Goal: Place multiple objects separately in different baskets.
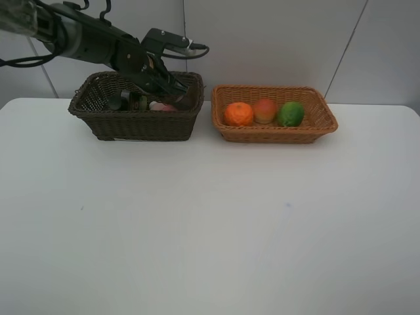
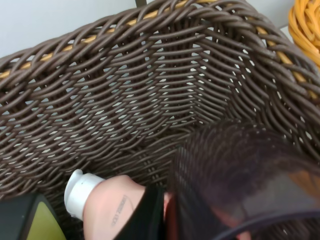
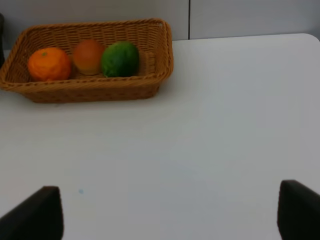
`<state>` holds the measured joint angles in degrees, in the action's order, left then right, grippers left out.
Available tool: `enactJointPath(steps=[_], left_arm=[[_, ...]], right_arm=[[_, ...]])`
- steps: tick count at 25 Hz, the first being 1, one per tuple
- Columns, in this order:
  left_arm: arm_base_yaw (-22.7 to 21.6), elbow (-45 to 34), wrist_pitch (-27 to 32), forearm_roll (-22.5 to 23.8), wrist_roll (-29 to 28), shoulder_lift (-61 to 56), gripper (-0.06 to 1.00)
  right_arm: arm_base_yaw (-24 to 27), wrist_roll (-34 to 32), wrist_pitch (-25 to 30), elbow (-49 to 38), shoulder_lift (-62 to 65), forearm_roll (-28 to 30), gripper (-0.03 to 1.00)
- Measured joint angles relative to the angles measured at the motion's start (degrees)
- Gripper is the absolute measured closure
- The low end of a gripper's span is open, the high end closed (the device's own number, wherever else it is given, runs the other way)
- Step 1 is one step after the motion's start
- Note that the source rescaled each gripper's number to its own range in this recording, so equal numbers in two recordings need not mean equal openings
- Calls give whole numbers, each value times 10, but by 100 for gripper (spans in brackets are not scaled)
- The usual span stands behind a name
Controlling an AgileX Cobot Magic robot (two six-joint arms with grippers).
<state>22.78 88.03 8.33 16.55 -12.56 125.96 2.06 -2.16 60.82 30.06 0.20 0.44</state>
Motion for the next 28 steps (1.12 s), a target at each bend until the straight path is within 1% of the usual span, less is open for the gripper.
enactJointPath(steps=[1,3,5,7,8,9,12,14,18,20,23,28], left_arm=[[0,0,0,0,0,0,79],[1,0,3,0,-1,0,60],[1,0,5,0,-3,0,34],[1,0,11,-1,-12,-5,14],[1,0,15,-1,-20,-9,7],[1,0,19,-2,-24,-16,3],[1,0,40,-2,-31,-40,-1],[1,0,68,-2,-31,-58,-1],[-1,0,152,-2,-31,-98,-1],[-8,-6,190,-11,-31,-125,-1],[-39,-47,214,-42,-32,-182,-1],[-108,-173,223,-79,-17,-309,-1]], right_arm=[[0,0,0,0,0,0,16],[0,0,0,0,0,0,16],[0,0,0,0,0,0,16],[0,0,0,0,0,0,16],[0,0,0,0,0,0,16],[0,0,0,0,0,0,16],[0,0,0,0,0,0,16],[0,0,0,0,0,0,16],[0,0,0,0,0,0,16],[0,0,0,0,0,0,16],[0,0,0,0,0,0,16],[0,0,0,0,0,0,16]])
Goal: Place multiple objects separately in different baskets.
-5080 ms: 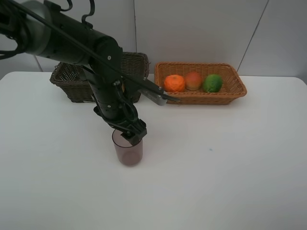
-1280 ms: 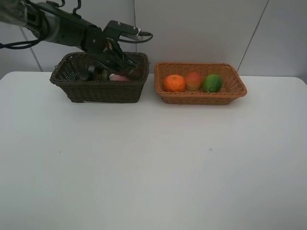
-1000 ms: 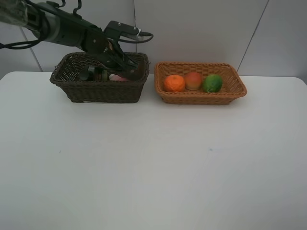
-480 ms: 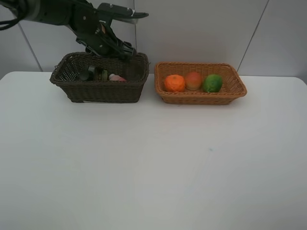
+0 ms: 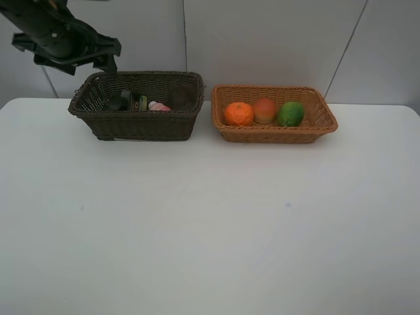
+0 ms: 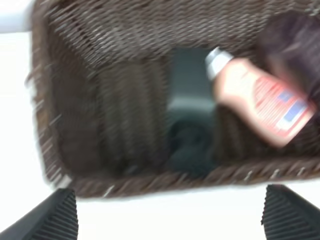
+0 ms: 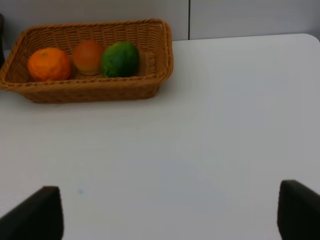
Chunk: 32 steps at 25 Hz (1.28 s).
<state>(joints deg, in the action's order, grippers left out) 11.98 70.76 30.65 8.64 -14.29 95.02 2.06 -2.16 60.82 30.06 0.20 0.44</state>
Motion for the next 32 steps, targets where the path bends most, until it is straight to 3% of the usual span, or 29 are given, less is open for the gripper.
enactJointPath(steps=[4,9,22,26,32], left_arm=[[-38,-105,5,-16,33,-140,-1],[-43,-187,48,-29,49,-331,-1],[-43,-200,362,-32,101,-704,-1],[-43,-220,380,-32,105,-789,-1],[-43,-320,372,-32,105,-879,-1]], right_arm=[[0,0,0,0,0,0,16],[0,0,0,0,0,0,16],[0,0,0,0,0,0,16],[0,0,0,0,0,0,16],[0,0,0,0,0,0,16]])
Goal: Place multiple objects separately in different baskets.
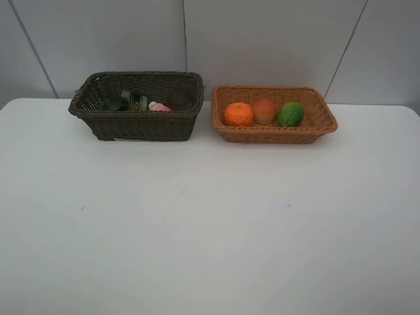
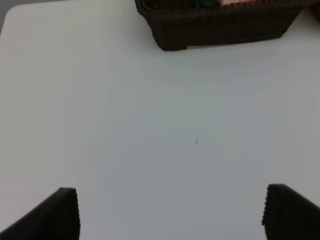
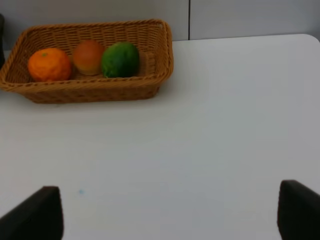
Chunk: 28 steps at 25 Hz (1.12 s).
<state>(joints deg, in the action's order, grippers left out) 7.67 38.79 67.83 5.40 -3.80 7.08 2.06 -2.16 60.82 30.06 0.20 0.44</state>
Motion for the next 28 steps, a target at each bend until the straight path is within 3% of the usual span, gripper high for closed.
enactJointPath(steps=[9,28], left_arm=[[0,-94,-65,-5,-23,-41,-1],[0,-98,-68,-13,-16,-74,-1]], right_arm=[[0,0,0,0,0,0,16],[0,0,0,0,0,0,16]])
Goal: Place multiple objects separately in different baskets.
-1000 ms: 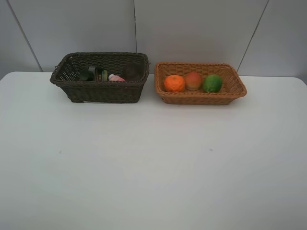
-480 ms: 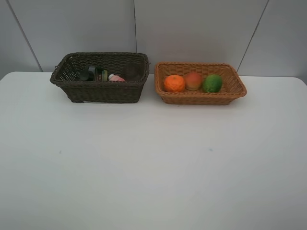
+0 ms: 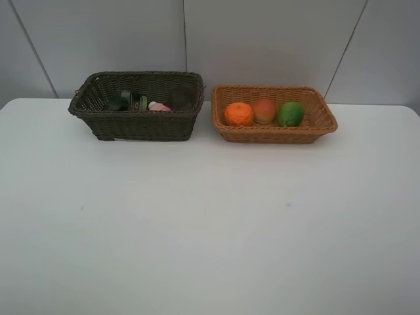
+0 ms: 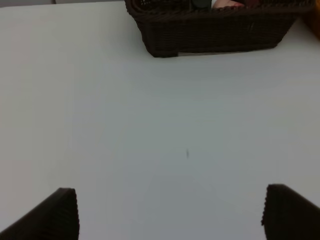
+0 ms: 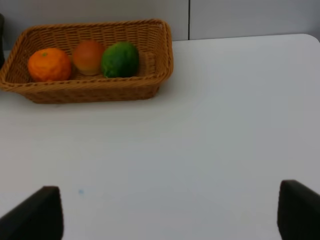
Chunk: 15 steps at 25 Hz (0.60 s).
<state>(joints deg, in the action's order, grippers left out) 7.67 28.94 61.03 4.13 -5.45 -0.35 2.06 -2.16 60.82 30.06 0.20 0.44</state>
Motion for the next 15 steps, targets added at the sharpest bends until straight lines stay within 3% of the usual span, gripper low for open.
enactJointPath(steps=[15], left_arm=[[-3,0,0,-1,1,0,-1]], right_arm=[[0,0,0,0,0,0,16]])
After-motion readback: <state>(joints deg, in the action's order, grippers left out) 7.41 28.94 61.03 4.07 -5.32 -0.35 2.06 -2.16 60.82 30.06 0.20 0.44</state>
